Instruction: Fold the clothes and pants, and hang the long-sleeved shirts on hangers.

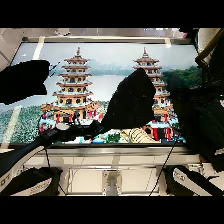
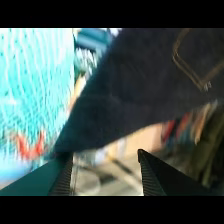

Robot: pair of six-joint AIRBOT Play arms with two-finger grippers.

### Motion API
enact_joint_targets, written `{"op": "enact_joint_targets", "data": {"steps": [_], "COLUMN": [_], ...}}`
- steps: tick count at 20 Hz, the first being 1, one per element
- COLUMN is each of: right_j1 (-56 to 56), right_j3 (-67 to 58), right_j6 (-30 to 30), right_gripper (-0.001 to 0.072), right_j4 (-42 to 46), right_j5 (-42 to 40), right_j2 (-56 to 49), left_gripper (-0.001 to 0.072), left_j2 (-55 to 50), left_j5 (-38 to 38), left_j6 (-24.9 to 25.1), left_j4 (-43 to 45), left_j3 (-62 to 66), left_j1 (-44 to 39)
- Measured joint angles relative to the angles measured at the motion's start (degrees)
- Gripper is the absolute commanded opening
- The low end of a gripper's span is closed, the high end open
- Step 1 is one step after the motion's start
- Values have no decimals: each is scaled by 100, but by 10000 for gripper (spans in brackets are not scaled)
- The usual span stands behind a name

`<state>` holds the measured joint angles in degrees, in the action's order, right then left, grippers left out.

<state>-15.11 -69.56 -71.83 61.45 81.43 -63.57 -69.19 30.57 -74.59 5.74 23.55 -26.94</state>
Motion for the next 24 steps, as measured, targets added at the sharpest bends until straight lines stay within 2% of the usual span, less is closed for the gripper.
{"op": "enact_joint_targets", "data": {"steps": [1, 2, 3, 4, 9, 12, 16, 17, 20, 24], "right_j1": [0, 0, 0, 0, 0, 0, 0, 0, 0, 7], "right_j3": [0, 0, 0, 0, 0, 136, 1226, 1615, 2743, 3442], "right_j6": [2, 4, 7, 9, 15, -28, -212, -247, -306, -162], "right_gripper": [442, 442, 443, 442, 443, 446, 517, 595, 596, 596], "right_j4": [7, 15, 15, 17, 20, -44, -221, -339, -1019, -1899], "right_j5": [-2, -2, -2, -2, 28, -13, -168, -289, -1244, -2151], "right_j2": [0, 0, 0, 0, 11, 96, 223, 234, 229, -146], "left_gripper": [394, 280, 99, 18, 17, 17, 16, 15, 15, 14], "left_j2": [-55, -111, -162, -212, -293, -262, -76, -13, 162, 256], "left_j5": [-125, -245, -369, -535, -933, -938, -872, -857, -848, -844], "left_j6": [0, -2, 0, -2, 39, 269, 533, 564, 610, 634], "left_j4": [-44, -116, -138, -164, -286, -295, -166, -63, 319, 693], "left_j3": [11, 31, 48, 72, 304, 424, 485, 492, 501, 503], "left_j1": [-44, -81, -103, -120, -149, -149, -149, -151, -151, -149]}}
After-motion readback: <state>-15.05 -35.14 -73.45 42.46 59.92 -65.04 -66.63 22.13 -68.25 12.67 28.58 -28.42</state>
